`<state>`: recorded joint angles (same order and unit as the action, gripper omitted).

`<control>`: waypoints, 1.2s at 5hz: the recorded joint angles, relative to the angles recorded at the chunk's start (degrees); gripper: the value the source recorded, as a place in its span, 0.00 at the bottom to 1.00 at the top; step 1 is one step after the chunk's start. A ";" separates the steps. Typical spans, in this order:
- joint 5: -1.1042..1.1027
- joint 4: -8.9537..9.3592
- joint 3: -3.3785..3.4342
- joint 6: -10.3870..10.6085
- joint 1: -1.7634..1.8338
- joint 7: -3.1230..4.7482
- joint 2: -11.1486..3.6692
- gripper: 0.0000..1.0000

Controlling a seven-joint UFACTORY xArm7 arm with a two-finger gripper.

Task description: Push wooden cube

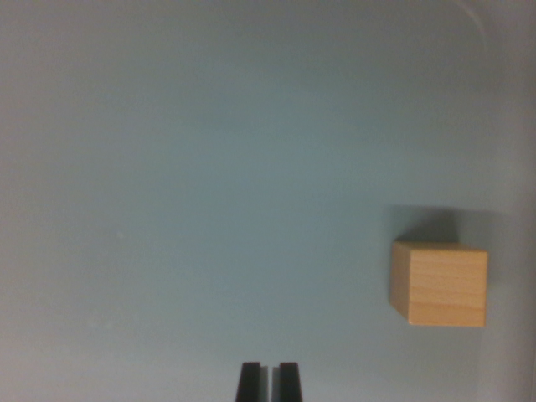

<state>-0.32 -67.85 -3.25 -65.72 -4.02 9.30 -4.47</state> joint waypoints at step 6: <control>0.12 6.54 -1.76 8.01 -1.89 2.87 -1.62 0.00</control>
<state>-0.20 -61.31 -5.00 -57.70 -5.91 12.17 -6.09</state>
